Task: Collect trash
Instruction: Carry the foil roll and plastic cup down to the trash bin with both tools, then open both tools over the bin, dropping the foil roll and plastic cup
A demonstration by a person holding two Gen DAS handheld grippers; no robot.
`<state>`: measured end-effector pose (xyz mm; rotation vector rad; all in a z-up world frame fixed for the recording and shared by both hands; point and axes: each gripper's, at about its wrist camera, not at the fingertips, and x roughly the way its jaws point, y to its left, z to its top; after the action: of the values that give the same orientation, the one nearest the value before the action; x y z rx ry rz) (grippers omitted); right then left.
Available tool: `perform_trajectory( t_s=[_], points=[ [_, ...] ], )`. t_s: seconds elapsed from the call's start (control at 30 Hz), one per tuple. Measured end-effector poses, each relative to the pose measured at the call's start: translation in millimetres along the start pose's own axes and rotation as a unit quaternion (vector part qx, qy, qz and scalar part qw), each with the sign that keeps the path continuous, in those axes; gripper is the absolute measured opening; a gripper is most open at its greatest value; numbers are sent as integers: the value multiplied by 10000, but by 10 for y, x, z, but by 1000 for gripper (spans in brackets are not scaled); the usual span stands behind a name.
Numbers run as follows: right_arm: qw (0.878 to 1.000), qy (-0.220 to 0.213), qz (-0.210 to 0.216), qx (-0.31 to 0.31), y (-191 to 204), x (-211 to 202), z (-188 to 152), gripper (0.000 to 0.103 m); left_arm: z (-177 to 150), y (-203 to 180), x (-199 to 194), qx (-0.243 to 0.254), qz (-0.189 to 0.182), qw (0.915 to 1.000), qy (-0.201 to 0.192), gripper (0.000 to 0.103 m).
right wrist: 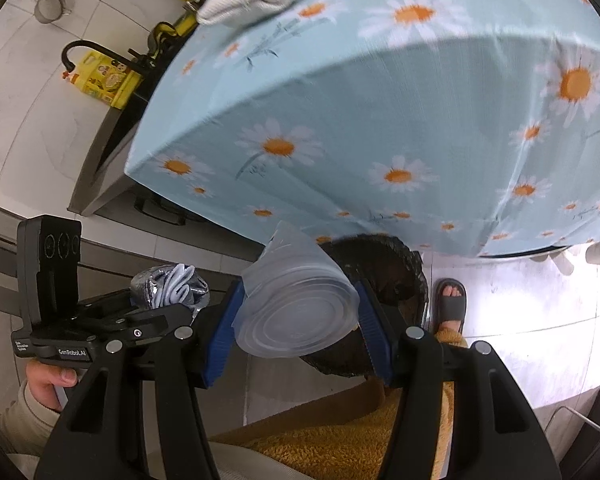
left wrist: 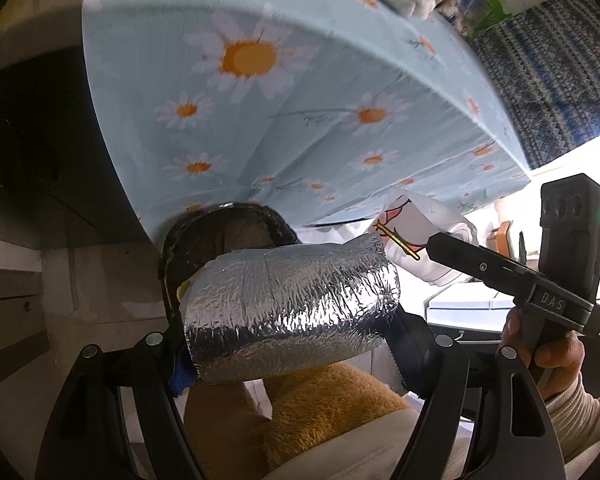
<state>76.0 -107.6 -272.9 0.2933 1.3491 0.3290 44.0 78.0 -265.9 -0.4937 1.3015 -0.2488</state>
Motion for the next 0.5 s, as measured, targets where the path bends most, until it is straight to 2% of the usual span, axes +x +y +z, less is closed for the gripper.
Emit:
perform_trajectory(
  t_s=[0.5],
  points=[
    [9992,316,-11,225,-157,319,21,57,40,122,410,8,212,9987,456,75]
  ],
)
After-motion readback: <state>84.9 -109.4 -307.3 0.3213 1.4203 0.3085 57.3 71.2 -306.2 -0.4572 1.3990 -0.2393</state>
